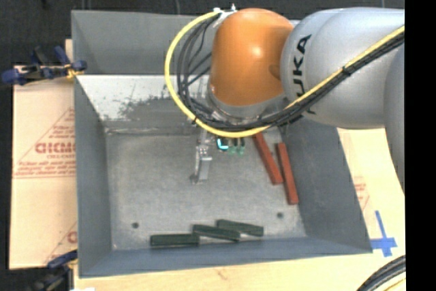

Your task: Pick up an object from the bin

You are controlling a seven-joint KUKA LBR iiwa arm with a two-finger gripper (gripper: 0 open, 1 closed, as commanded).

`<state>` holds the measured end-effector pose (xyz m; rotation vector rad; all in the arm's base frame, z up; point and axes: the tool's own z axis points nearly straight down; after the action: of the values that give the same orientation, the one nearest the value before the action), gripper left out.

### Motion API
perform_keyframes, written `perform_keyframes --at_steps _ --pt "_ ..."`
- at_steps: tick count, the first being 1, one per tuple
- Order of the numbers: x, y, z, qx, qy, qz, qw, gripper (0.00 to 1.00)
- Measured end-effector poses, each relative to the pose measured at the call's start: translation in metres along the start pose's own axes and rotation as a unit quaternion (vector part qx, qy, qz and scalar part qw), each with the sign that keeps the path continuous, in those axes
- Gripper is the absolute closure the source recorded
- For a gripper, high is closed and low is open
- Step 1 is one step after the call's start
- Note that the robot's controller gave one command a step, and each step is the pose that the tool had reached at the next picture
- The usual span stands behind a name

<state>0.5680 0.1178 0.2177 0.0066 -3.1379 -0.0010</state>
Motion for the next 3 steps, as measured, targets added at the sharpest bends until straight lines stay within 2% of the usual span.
perform_keyframes --at_steps 1,2,3 --pt "-0.002 -0.001 -0.004 0.0 -0.0038 0.001 1.0 0.0" --pt "0.012 0.003 0.04 -0.001 -0.0071 -0.006 1.0 0.0" --pt "0.058 -0.009 0.111 -0.001 -0.0044 0.03 0.9995 0.0"
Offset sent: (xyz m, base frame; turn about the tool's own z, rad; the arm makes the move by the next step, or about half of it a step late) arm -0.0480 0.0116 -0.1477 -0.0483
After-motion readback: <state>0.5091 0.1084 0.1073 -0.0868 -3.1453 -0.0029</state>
